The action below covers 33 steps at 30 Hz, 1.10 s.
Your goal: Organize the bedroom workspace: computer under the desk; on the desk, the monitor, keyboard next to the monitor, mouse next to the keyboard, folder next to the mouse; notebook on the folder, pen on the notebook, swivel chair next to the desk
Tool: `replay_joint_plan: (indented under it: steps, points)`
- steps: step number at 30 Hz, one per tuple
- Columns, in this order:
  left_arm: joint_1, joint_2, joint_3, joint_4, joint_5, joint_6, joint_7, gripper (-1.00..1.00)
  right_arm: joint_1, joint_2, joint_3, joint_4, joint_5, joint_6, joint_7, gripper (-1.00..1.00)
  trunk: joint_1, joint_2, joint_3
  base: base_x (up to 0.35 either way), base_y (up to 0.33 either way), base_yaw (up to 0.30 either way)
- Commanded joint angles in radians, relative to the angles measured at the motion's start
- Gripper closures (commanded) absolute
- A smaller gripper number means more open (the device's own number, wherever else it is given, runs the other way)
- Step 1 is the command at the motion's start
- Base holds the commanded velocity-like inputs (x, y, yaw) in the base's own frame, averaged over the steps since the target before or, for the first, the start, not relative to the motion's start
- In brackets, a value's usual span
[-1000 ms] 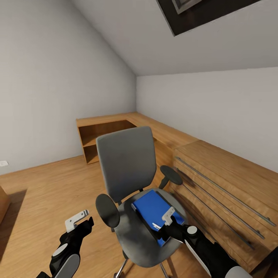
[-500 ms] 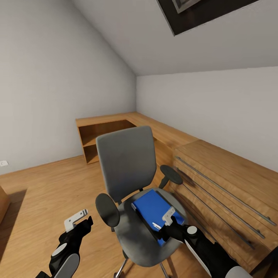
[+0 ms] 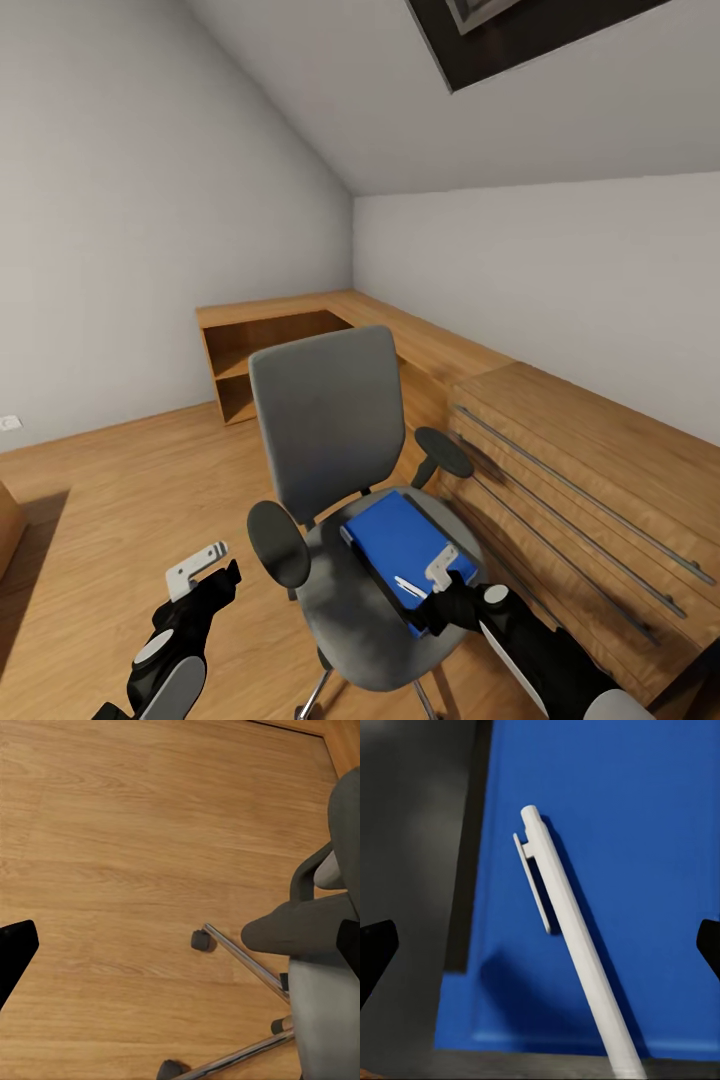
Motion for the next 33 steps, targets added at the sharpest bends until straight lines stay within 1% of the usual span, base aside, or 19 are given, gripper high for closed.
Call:
replay_joint_plan:
  steps: [1,8,10,12,14,17,26,30,33]
  points:
    - [-0.001,0.001,-0.002,-0.001,0.003,0.005,0.007,-1.00,-0.001,-0.001,0.002,-0.002,-0.002,0.010,0.000,-1.00,0.000,-0.001,-0.001,0.000,0.000,0.000]
    - [-0.001,0.001,-0.002,-0.001,0.003,0.005,0.007,-1.00,-0.001,-0.001,0.001,-0.003,0.009,0.030,-0.005,-1.00,0.000,-0.001,-0.001,0.000,0.000,0.000]
    - [-0.001,0.001,-0.002,-0.001,0.003,0.005,0.007,-1.00,-0.001,-0.001,0.001,-0.003,0.009,0.035,-0.022,-1.00,0.000,-0.001,-0.001,0.000,0.000,0.000]
    - [-0.001,0.001,-0.002,-0.001,0.003,0.005,0.007,-1.00,-0.001,0.001,0.002,-0.003,0.009,0.041,-0.056,-1.00,0.000,-0.001,-0.001,0.000,0.000,0.000]
    - [-0.001,0.001,-0.003,-0.001,0.003,0.005,0.007,-1.00,-0.001,0.001,0.002,-0.003,0.009,0.043,-0.077,-1.00,0.000,-0.001,-0.001,0.000,0.000,0.000]
    - [-0.001,0.001,-0.002,-0.001,0.003,0.005,0.007,-1.00,-0.001,0.002,0.003,-0.003,0.009,0.044,-0.094,-1.00,0.000,-0.001,-0.001,0.000,0.000,0.000]
    - [-0.001,0.001,0.000,-0.001,0.003,0.005,0.007,-1.00,-0.001,0.002,0.004,-0.004,0.010,0.045,-0.101,-1.00,0.000,-0.001,-0.001,0.000,0.000,0.000]
    - [-0.001,0.001,-0.001,-0.001,0.003,0.005,0.007,-1.00,-0.001,0.002,0.004,-0.004,0.010,0.045,-0.101,-1.00,0.015,-0.029,-0.014,0.000,0.000,0.000]
    - [-0.001,0.001,-0.001,-0.001,0.003,0.005,0.007,-1.00,-0.001,0.002,0.004,-0.004,0.009,0.045,-0.101,-1.00,0.015,-0.029,-0.014,0.000,0.000,0.000]
